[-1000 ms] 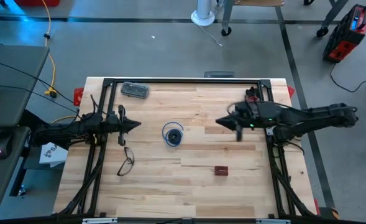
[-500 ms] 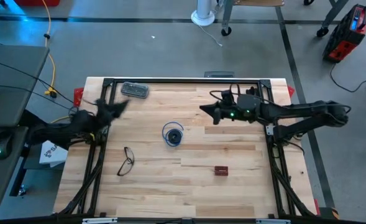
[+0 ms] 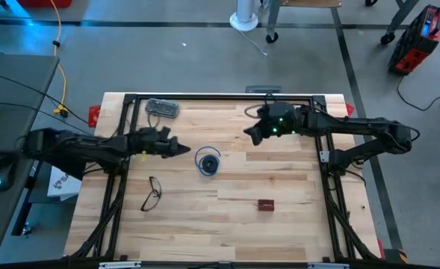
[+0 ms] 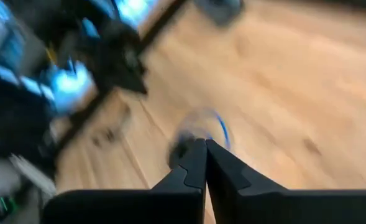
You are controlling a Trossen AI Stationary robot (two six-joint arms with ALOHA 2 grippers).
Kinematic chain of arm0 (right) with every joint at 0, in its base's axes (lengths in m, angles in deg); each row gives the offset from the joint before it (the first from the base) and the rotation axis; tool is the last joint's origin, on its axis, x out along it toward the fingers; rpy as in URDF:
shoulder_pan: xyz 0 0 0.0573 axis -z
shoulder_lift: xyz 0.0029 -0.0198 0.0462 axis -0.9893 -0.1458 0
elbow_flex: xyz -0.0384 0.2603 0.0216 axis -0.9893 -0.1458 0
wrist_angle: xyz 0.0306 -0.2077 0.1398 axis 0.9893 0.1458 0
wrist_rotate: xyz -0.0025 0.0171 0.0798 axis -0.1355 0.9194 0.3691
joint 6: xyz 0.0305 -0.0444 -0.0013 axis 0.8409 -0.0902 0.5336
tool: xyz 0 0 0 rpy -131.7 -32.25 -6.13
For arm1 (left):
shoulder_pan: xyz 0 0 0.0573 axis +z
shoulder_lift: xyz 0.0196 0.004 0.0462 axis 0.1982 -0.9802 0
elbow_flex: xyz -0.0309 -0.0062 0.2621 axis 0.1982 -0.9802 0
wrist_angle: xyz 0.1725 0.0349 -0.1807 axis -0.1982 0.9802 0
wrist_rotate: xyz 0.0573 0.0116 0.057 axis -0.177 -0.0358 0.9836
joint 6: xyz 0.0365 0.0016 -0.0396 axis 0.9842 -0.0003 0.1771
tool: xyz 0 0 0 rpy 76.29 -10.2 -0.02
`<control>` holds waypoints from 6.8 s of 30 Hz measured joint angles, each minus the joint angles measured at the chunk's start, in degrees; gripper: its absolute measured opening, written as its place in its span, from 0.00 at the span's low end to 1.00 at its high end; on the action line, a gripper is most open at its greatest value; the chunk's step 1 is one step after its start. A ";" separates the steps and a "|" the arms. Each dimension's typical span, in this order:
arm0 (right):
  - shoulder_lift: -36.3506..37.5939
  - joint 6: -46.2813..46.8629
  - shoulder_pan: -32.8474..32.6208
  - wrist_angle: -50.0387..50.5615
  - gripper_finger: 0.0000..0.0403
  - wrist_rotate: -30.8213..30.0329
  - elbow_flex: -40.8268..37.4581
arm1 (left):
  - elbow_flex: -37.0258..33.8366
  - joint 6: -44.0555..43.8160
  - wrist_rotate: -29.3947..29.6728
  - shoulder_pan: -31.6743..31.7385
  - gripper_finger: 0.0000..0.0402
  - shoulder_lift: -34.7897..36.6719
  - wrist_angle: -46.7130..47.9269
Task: Coil cords
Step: Uncoil the blue wire onto the spool, then coil the blue wire onto the spool
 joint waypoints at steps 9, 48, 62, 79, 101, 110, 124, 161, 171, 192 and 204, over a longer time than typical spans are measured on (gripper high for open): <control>0.12 -9.36 -0.06 15.99 0.21 1.76 -0.16 | 13.76 -0.70 -7.06 0.45 0.44 -22.10 -3.02; 1.74 -19.19 -0.08 12.40 0.28 -0.47 -0.18 | 17.02 -7.24 -7.84 -5.32 0.03 -33.10 -5.63; 1.73 -7.21 -0.12 -13.34 0.28 14.40 -0.18 | 16.82 1.64 -16.82 2.94 0.00 -18.07 -20.40; 1.71 -0.72 -1.25 -28.04 0.28 12.14 -0.11 | 28.48 13.61 -45.07 11.06 0.00 -2.14 35.78; 2.29 -1.35 -0.90 -37.91 0.28 17.13 -0.09 | 37.82 -7.44 -36.72 18.49 0.00 -8.88 -14.37; 2.36 0.18 -0.91 -41.74 0.28 18.66 -0.07 | 37.82 7.88 -46.83 19.06 0.00 -6.87 15.77; 2.40 -1.66 -1.15 -39.37 0.26 21.00 6.27 | 38.04 50.65 -23.93 6.10 0.00 3.02 24.46; -7.93 -30.22 -6.64 -17.73 0.35 -3.12 28.83 | 59.55 53.06 -14.55 5.22 0.00 -7.29 2.19; -5.22 -34.42 -6.66 -17.08 0.38 -4.90 28.80 | 59.55 55.36 -15.79 5.10 0.00 -4.15 15.49; -4.63 -31.87 -6.64 -17.20 0.38 -7.84 28.83 | 59.52 66.44 -10.05 -0.09 0.00 -7.64 22.07; -5.79 -29.68 -6.64 -17.03 0.38 -6.28 28.78 | 59.55 67.68 -9.39 -0.97 0.00 -8.61 18.32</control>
